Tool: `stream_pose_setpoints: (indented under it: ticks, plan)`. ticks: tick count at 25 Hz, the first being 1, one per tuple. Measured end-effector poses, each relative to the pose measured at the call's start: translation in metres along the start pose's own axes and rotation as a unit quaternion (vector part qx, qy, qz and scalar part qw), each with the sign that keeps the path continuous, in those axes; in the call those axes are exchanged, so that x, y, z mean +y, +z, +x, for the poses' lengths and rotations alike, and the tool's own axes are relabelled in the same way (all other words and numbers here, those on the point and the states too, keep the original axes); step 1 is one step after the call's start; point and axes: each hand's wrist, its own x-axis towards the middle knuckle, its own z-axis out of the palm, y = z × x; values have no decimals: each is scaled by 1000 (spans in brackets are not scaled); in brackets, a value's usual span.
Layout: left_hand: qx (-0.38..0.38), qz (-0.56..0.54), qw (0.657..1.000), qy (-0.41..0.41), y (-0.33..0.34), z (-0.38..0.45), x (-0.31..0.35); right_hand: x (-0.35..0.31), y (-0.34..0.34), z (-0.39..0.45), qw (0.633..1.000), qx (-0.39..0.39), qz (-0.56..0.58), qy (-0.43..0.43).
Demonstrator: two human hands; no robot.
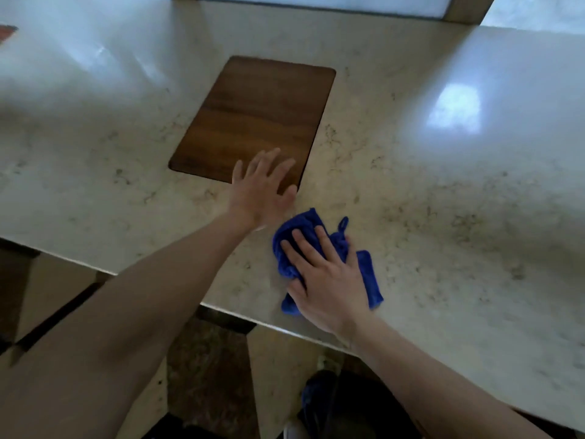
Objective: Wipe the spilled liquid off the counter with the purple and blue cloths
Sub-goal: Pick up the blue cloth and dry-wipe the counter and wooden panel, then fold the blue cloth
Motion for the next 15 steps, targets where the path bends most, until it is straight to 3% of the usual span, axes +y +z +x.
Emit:
stream_pose_setpoints:
  ticks: [3, 6, 10, 12, 15]
  plan:
    - [33, -70, 997, 6, 1, -87, 32, -1, 11, -57, 1000, 3, -22, -4]
    - [45, -124, 988, 76, 9, -183, 60, 12, 13, -106, 998, -10, -56, 32]
    - [-52, -13, 977, 205, 29, -245, 84, 21, -6, -117, 993, -88, -52, 61]
    - [-91, 12, 977, 194, 31, -248, 89, 15, -14, -119, 991, -106, -20, 85]
    - [-107, 52, 977, 178, 27, -247, 95, 14, -18, -159, 991, -41, -56, 116]
